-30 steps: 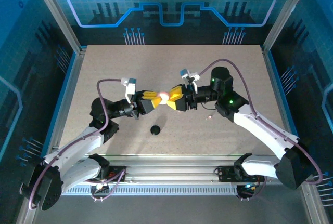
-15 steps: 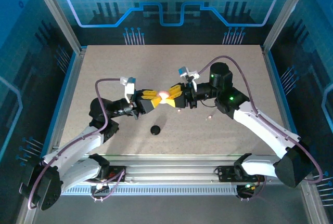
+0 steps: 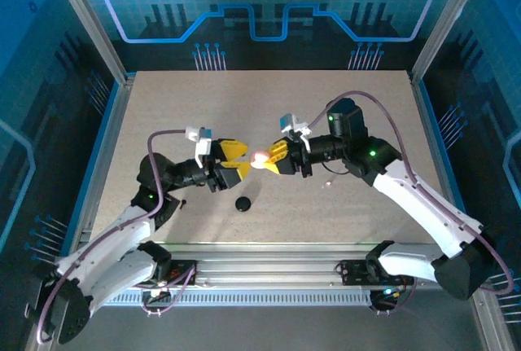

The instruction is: Insert the wireless bluetooth earbuds into the charging case

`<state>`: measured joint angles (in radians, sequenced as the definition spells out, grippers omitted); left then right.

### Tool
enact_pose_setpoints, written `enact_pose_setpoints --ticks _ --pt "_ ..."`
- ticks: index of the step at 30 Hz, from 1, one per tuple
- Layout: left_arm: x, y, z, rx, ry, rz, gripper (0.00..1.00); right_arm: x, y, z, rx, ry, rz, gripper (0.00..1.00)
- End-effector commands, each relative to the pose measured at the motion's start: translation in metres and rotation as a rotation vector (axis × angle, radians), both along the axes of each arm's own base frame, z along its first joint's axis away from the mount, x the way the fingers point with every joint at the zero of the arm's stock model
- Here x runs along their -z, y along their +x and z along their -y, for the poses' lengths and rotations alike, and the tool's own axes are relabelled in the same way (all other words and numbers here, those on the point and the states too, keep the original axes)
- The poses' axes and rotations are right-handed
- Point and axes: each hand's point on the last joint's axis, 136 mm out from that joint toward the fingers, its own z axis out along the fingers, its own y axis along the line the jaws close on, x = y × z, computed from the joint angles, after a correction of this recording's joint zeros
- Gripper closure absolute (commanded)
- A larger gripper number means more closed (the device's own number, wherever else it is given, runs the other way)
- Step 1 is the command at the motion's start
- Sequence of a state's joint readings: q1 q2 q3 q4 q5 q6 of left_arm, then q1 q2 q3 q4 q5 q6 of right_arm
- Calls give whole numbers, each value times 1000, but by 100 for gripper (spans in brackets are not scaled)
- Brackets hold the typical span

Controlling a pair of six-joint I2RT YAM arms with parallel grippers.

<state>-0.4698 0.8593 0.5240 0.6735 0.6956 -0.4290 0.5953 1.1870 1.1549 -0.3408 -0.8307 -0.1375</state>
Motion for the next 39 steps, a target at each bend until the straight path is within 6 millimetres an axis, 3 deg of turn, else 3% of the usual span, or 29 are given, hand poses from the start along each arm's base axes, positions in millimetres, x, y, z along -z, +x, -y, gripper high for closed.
enact_pose_setpoints --ticks 1,8,13,23,33,39 --pt "31 -4 -2 -49 201 71 37 27 -3 20 41 -189 107 82" --pt "67 -24 5 -5 474 211 40 49 3 31 26 -360 251 81" --pt "96 -23 9 -4 662 294 39 64 0 28 -29 -455 378 81" --pt "109 -16 17 13 702 301 38 86 -21 11 -210 -500 495 82" --pt "102 -27 29 63 652 328 39 88 -29 -6 -285 -425 430 82" --pt "100 -28 34 73 638 333 48 87 -33 -11 -304 -390 405 82"
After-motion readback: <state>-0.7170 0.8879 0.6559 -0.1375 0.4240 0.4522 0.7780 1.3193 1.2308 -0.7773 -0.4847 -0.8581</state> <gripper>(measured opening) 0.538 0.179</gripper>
